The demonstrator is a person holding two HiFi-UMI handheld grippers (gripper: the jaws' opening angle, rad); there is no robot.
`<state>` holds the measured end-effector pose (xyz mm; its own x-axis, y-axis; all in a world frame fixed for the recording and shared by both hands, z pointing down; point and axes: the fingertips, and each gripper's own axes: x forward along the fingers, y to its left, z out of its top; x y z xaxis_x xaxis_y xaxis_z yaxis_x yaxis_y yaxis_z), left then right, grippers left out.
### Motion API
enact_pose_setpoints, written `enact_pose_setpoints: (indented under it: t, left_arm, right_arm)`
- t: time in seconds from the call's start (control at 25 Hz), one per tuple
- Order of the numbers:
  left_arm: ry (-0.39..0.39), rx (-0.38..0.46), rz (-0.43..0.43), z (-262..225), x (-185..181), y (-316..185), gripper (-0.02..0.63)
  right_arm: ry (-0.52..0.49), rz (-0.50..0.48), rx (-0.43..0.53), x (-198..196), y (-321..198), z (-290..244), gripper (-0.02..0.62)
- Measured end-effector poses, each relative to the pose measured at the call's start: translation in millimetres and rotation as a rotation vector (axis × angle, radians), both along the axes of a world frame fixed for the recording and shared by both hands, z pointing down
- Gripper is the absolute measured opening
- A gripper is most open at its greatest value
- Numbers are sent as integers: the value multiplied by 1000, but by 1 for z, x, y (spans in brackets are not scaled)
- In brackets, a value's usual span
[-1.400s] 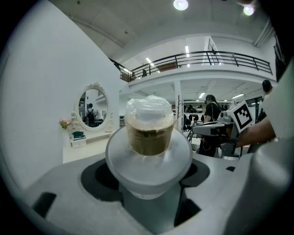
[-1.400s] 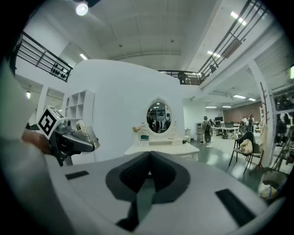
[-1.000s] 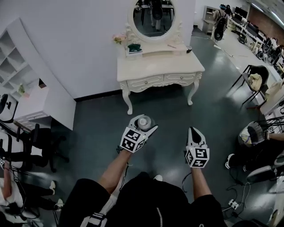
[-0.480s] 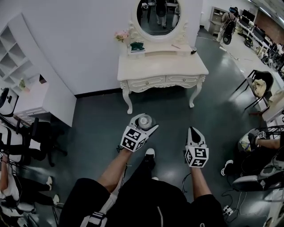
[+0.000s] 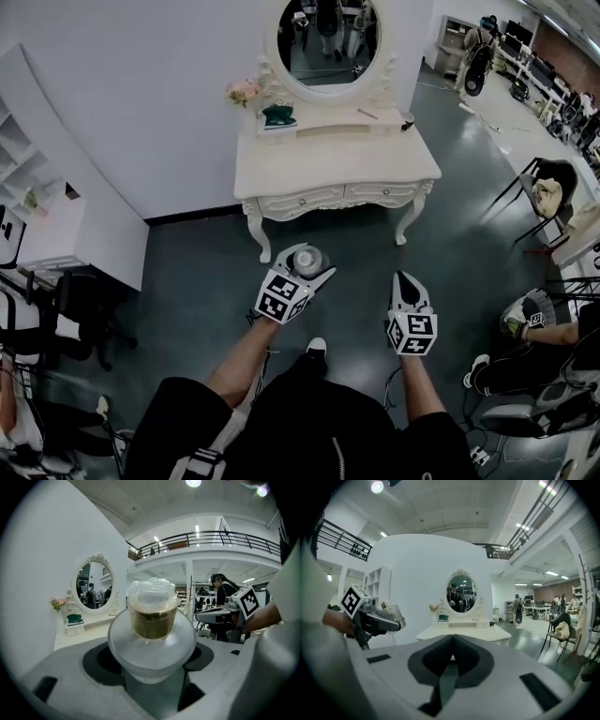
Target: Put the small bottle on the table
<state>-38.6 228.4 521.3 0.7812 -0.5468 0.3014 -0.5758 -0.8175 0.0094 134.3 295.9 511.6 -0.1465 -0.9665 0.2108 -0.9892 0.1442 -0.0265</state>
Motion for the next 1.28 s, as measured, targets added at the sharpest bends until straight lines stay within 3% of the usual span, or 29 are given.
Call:
enact_pose_setpoints:
  t: [0.28,0.68,1.28]
  left_arm:
    - [3,11,37,-2,11,-90,339]
    - [4,-5,62,3,23,-163,337]
    - [-7,-15,-4,13,61,-271,337]
  right_arm:
    - [-4,32,17,2,-83,-4,2]
    - [-7,66,9,17,-153,0,2]
    - [-30,11,17,63,-275,6,2]
